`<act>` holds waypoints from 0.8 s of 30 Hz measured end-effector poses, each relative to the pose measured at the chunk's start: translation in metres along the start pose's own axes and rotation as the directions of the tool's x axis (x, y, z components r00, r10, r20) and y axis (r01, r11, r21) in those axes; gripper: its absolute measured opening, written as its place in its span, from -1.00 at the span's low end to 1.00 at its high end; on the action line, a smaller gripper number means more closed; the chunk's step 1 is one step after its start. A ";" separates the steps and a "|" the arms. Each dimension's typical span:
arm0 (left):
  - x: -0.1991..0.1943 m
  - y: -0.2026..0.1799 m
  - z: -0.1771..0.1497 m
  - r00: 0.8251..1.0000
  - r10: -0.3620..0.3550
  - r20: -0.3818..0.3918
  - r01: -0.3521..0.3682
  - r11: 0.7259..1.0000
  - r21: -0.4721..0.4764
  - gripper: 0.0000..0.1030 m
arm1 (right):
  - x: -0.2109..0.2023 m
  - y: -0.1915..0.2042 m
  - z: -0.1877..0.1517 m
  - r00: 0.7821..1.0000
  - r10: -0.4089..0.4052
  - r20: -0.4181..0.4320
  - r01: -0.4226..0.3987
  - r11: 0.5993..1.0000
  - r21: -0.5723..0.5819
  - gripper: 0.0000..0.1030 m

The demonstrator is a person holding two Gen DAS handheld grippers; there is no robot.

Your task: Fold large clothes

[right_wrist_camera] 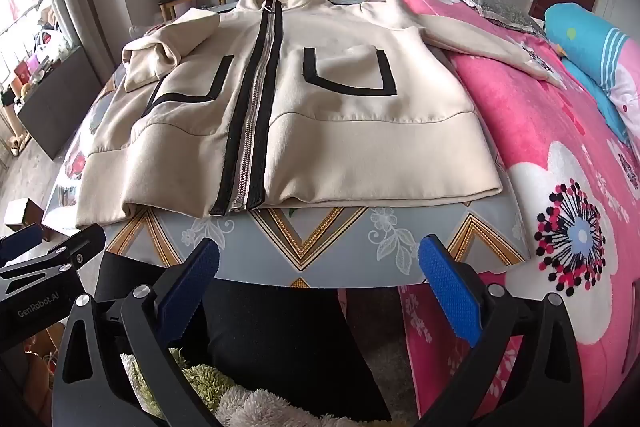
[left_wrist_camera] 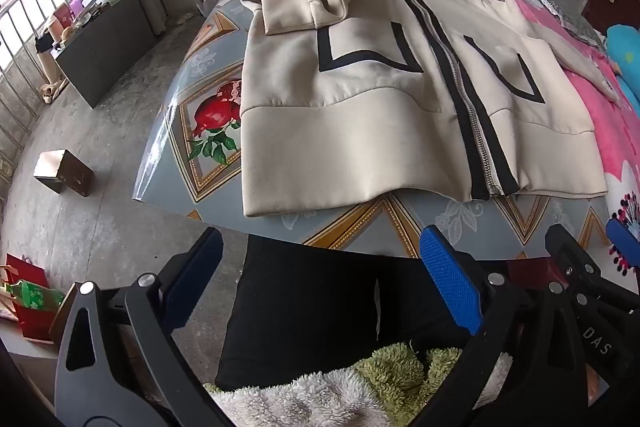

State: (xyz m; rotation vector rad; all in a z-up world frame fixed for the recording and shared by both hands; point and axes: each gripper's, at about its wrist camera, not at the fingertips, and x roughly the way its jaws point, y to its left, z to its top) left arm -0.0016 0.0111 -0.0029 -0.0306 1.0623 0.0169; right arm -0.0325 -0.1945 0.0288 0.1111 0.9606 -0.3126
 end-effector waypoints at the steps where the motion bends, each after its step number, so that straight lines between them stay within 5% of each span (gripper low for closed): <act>1: 0.000 0.000 0.000 1.000 0.001 0.000 -0.001 1.000 0.000 0.85 | 0.000 0.000 0.000 1.000 0.000 0.000 0.000 1.000 0.000 0.89; 24: 0.001 0.006 0.001 1.000 0.002 -0.004 -0.002 1.000 -0.002 0.85 | -0.001 0.001 0.000 1.000 0.003 -0.007 -0.003 1.000 0.003 0.89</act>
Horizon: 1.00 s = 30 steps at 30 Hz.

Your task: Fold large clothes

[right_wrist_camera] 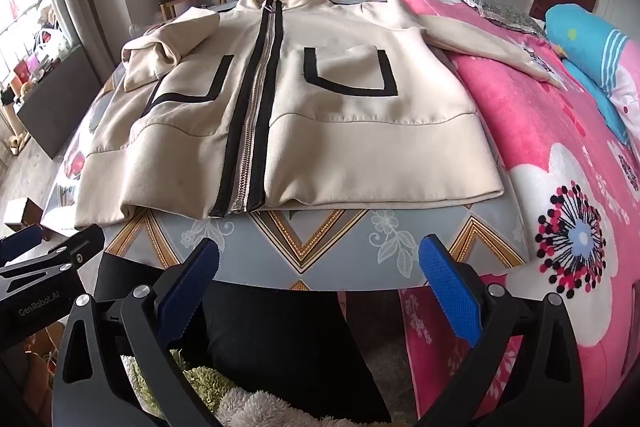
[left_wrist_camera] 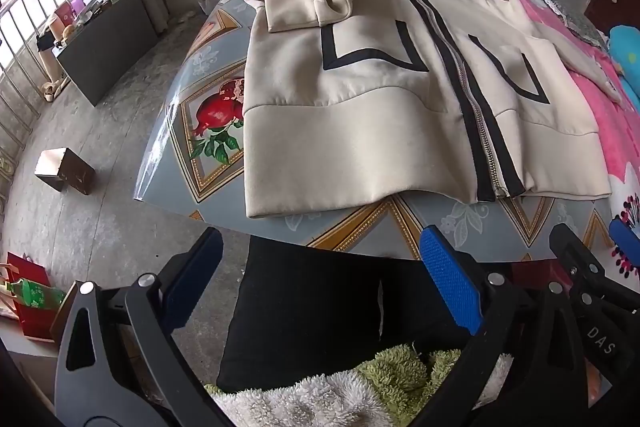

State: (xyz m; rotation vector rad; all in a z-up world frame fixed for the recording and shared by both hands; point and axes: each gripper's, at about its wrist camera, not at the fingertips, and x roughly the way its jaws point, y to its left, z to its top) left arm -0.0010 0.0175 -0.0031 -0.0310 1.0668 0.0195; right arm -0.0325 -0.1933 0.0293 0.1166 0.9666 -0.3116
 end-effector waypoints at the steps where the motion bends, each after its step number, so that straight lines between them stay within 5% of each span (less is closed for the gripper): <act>1: 0.001 0.001 0.001 1.000 0.000 -0.001 0.000 1.000 0.000 0.85 | 0.000 0.000 0.000 1.000 -0.001 0.003 0.001 1.000 0.001 0.89; 18: 0.012 0.010 0.016 1.000 0.018 -0.005 -0.018 1.000 0.002 0.85 | 0.004 0.005 0.023 0.999 0.007 0.052 -0.007 1.000 0.007 0.89; 21: 0.012 0.016 0.027 0.999 0.037 0.026 -0.037 0.999 0.012 0.85 | 0.003 0.009 0.036 0.993 -0.048 0.111 0.054 0.997 -0.053 0.89; 30: 0.014 0.047 0.088 0.988 0.070 0.141 -0.075 0.996 0.037 0.85 | 0.006 0.038 0.122 0.981 0.028 0.194 0.006 0.985 -0.173 0.89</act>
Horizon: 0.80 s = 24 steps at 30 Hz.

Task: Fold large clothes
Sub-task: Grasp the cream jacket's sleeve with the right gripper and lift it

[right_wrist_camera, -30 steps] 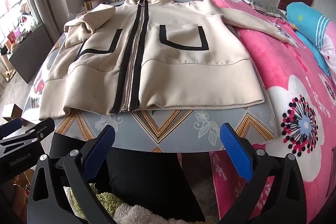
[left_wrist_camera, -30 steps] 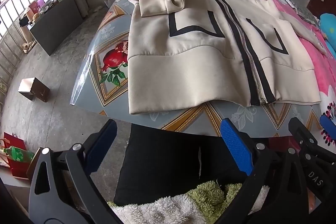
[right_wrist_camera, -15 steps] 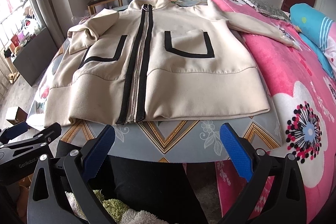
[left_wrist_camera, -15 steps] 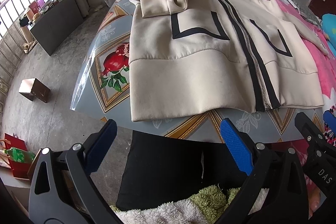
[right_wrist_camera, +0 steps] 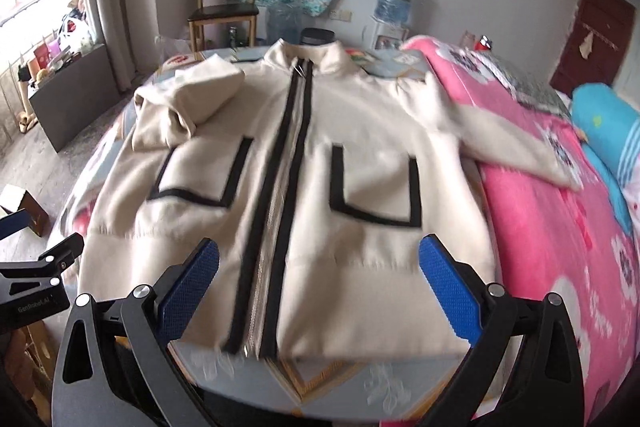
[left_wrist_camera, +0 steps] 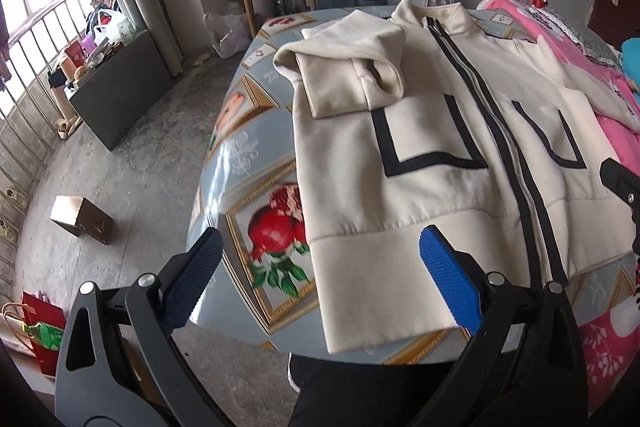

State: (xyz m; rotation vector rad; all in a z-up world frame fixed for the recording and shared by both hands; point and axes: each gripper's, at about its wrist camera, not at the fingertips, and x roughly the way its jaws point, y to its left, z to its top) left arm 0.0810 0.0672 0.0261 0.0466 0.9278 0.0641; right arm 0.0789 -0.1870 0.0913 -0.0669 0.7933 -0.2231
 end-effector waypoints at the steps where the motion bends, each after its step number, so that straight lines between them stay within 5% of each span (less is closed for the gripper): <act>1: 0.003 0.003 0.006 1.000 -0.005 0.011 0.005 1.000 -0.004 0.85 | 0.005 0.005 0.013 1.000 0.016 -0.002 -0.016 1.000 -0.012 0.89; 7: 0.028 0.019 0.039 0.983 -0.163 0.086 0.163 0.987 0.004 0.85 | 0.062 0.040 0.072 0.982 0.170 -0.079 -0.170 0.985 0.001 0.89; 15: 0.081 0.029 0.060 0.951 -0.309 0.010 0.309 0.949 -0.061 0.85 | 0.132 0.094 0.095 0.959 0.222 -0.174 -0.236 0.970 -0.064 0.89; 24: 0.129 0.028 0.062 0.970 -0.232 -0.066 0.226 0.970 -0.084 0.85 | 0.171 0.121 0.097 0.959 0.203 -0.198 -0.235 0.960 -0.152 0.89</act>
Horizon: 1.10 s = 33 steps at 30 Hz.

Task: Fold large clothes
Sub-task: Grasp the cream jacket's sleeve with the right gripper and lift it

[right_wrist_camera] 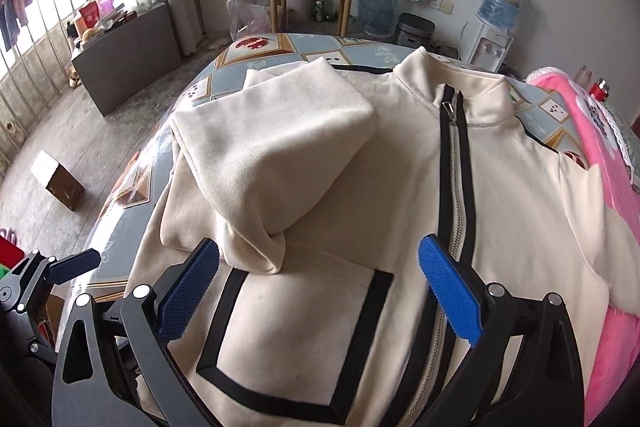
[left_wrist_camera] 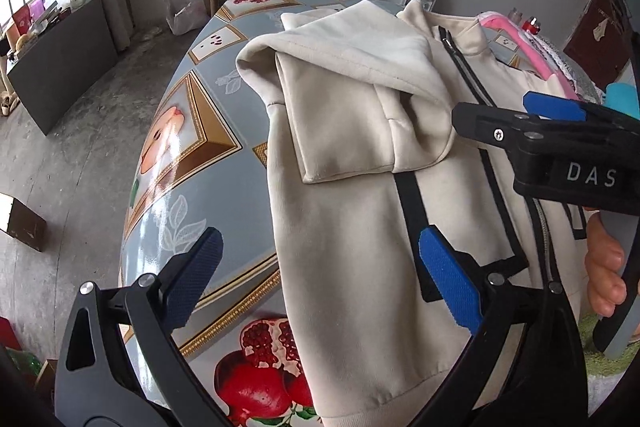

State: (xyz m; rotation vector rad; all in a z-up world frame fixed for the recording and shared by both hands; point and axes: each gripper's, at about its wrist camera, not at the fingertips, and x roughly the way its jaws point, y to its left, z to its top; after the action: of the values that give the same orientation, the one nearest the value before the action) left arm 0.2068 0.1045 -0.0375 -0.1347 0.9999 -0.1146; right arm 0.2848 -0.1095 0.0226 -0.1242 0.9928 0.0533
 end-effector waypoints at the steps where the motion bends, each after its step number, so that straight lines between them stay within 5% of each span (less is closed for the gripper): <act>1: 0.004 -0.001 0.000 1.000 0.009 -0.011 -0.009 1.000 0.005 0.85 | 0.002 0.001 0.000 1.000 -0.001 0.000 0.001 1.000 -0.006 0.89; 15: 0.026 -0.009 -0.004 0.993 0.105 -0.052 -0.102 0.993 0.055 0.85 | 0.015 0.008 0.002 0.999 -0.023 0.025 0.025 0.998 -0.057 0.88; 22: 0.024 -0.008 -0.008 0.995 0.098 -0.012 -0.097 0.992 0.079 0.85 | 0.032 -0.005 0.011 0.992 0.128 -0.022 -0.127 0.991 0.050 0.27; 28: 0.017 0.001 -0.011 1.000 0.029 0.010 -0.030 0.997 0.065 0.86 | 0.037 -0.022 0.012 0.984 0.170 -0.051 -0.161 0.975 0.153 -0.27; 32: 0.017 0.004 -0.009 1.000 0.004 0.012 -0.004 0.999 0.045 0.85 | 0.047 -0.017 0.007 0.962 0.250 -0.109 -0.229 0.957 0.181 -0.51; 33: 0.018 0.004 -0.007 1.000 0.007 0.012 -0.008 0.999 0.048 0.85 | 0.052 -0.014 0.006 0.956 0.264 -0.130 -0.239 0.953 0.185 -0.70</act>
State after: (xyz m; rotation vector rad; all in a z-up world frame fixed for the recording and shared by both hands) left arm 0.2104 0.1048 -0.0570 -0.0872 0.9854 -0.1309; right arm 0.3193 -0.1235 -0.0163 0.1561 1.1587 0.1967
